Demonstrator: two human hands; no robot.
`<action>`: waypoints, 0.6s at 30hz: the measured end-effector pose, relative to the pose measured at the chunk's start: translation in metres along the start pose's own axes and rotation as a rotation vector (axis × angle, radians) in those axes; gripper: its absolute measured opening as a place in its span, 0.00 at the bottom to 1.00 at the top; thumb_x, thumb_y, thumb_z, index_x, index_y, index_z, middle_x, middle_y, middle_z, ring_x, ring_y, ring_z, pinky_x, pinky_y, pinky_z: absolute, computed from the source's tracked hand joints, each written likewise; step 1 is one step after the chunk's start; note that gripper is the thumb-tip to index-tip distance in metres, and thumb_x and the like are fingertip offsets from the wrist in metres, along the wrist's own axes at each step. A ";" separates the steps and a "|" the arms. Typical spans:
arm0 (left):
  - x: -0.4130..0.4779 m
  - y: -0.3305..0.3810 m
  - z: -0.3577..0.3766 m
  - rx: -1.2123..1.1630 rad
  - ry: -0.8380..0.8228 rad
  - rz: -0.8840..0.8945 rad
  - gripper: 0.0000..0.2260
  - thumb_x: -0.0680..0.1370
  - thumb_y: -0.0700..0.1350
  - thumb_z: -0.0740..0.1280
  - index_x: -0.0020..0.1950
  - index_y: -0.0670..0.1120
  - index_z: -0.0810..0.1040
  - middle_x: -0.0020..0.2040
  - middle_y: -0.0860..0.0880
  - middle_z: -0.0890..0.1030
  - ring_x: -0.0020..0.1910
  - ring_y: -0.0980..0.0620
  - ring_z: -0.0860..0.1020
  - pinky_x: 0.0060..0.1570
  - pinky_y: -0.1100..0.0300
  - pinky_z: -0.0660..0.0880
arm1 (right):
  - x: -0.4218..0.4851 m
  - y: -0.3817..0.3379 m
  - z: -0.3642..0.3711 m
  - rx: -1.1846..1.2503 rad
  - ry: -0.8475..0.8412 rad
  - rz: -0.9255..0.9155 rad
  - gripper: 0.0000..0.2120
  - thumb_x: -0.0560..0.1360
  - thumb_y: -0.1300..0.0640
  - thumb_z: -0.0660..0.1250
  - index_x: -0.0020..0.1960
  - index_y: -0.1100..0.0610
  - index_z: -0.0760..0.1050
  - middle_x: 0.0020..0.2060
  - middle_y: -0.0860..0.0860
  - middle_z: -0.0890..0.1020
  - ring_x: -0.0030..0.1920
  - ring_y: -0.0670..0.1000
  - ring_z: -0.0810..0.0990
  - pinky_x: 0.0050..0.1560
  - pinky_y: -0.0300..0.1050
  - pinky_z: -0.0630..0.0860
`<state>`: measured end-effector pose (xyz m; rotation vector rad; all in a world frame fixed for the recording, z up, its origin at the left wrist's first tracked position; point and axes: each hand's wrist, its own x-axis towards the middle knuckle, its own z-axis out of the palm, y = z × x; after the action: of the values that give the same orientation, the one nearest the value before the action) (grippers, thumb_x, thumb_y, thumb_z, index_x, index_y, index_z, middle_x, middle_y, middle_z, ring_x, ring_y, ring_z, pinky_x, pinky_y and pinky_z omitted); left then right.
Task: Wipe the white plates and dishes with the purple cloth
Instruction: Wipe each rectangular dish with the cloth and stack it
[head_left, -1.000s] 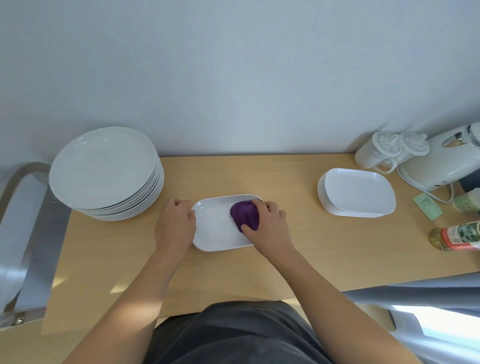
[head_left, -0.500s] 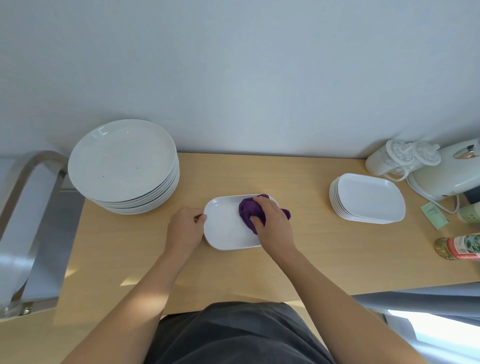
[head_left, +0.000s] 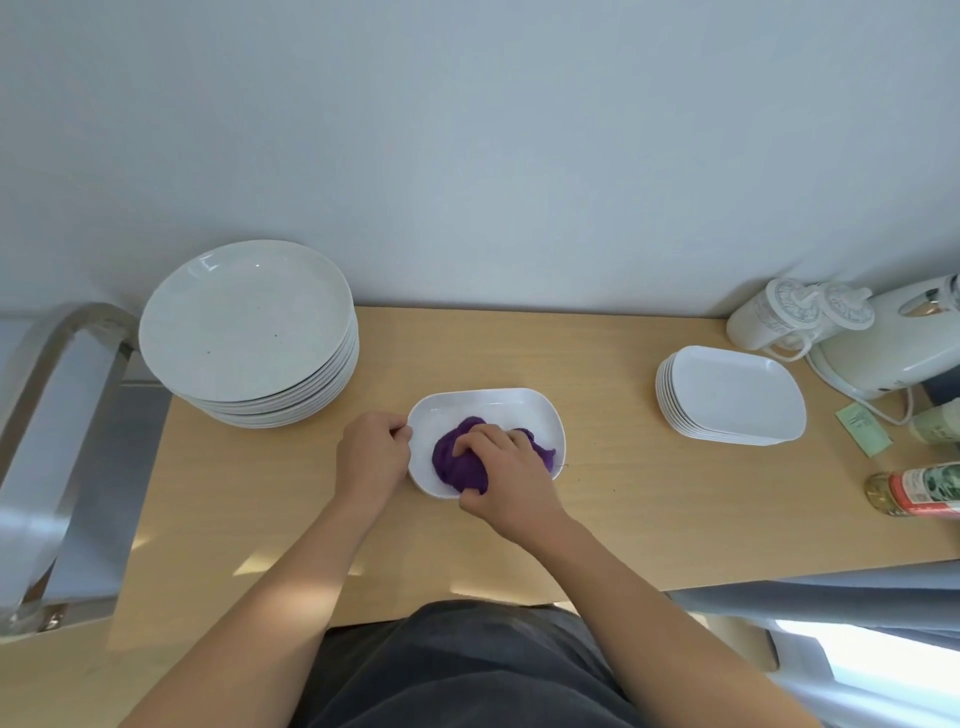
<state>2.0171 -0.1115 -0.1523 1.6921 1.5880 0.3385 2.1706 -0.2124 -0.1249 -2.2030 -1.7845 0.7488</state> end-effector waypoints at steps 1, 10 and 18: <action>0.000 0.000 0.000 -0.019 -0.003 -0.009 0.11 0.77 0.40 0.65 0.40 0.50 0.84 0.35 0.46 0.81 0.36 0.43 0.76 0.39 0.50 0.76 | -0.003 0.005 -0.004 0.008 -0.010 0.032 0.23 0.68 0.56 0.70 0.62 0.48 0.73 0.62 0.40 0.74 0.58 0.54 0.70 0.58 0.47 0.70; 0.006 -0.009 0.003 0.024 -0.021 0.019 0.13 0.75 0.38 0.64 0.32 0.48 0.67 0.29 0.49 0.65 0.33 0.50 0.61 0.32 0.57 0.58 | 0.029 0.012 -0.006 0.088 0.220 0.330 0.23 0.76 0.62 0.64 0.70 0.52 0.70 0.69 0.49 0.72 0.67 0.56 0.68 0.65 0.48 0.67; 0.011 -0.017 0.003 -0.077 -0.100 0.013 0.06 0.73 0.47 0.62 0.36 0.53 0.69 0.35 0.42 0.80 0.35 0.47 0.75 0.46 0.44 0.80 | 0.051 -0.027 0.017 0.078 0.213 0.212 0.22 0.77 0.60 0.65 0.70 0.53 0.70 0.67 0.49 0.73 0.61 0.57 0.72 0.64 0.46 0.66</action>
<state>2.0090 -0.1036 -0.1688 1.6356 1.4732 0.3126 2.1458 -0.1592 -0.1401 -2.3445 -1.4155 0.5856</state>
